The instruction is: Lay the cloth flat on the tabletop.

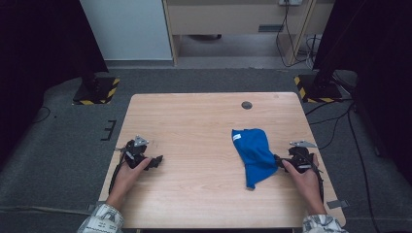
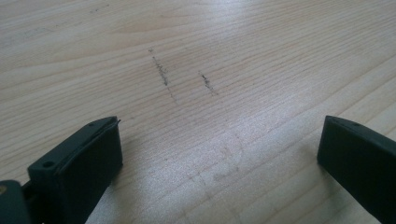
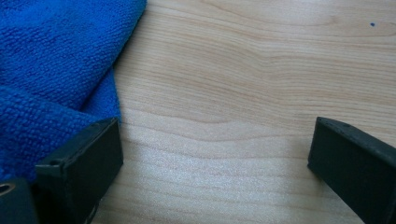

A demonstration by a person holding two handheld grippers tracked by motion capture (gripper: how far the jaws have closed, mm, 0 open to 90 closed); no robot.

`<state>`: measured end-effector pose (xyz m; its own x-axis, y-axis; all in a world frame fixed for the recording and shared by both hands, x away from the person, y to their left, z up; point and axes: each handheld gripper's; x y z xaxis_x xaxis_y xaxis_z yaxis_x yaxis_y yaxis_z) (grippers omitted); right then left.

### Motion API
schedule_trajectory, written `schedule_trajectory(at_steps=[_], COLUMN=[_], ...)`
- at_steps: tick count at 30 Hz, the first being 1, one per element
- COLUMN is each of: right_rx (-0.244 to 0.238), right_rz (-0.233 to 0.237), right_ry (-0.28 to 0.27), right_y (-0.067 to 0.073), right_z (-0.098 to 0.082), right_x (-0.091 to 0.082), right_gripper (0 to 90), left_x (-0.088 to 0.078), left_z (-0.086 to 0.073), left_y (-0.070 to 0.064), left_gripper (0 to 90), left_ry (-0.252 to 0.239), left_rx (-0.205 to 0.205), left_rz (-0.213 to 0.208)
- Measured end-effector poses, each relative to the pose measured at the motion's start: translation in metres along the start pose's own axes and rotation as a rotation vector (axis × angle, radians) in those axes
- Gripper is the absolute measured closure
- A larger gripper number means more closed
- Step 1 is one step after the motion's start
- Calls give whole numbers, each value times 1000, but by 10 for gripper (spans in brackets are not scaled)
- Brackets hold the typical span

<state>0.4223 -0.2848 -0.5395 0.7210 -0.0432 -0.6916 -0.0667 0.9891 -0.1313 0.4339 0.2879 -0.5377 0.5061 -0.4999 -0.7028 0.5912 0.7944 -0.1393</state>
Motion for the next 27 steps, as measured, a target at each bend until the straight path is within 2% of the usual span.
schedule_trajectory(at_steps=[10,16,27], right_rx=[-12,-29,-37], right_rz=[13,23,46], right_ry=[-4,-7,-90], right_y=[-1,2,8], right_z=[1,4,13], right_x=[1,-1,-26], right_gripper=[37,79,169], left_x=[0,0,1], left_z=[0,0,1], left_y=[0,0,0], left_gripper=[0,0,0], left_ry=[0,0,0], left_rx=[-2,-2,0], left_rz=[2,2,0])
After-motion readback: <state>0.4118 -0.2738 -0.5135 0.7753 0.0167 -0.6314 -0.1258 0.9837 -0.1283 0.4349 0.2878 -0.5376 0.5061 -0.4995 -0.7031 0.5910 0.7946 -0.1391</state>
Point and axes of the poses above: each handheld gripper's, and its own axes: x roughly forward along the jaws, z roughly out of its top, y roughly to its left, and after that the axes turned 11 degrees about -z, right-handed
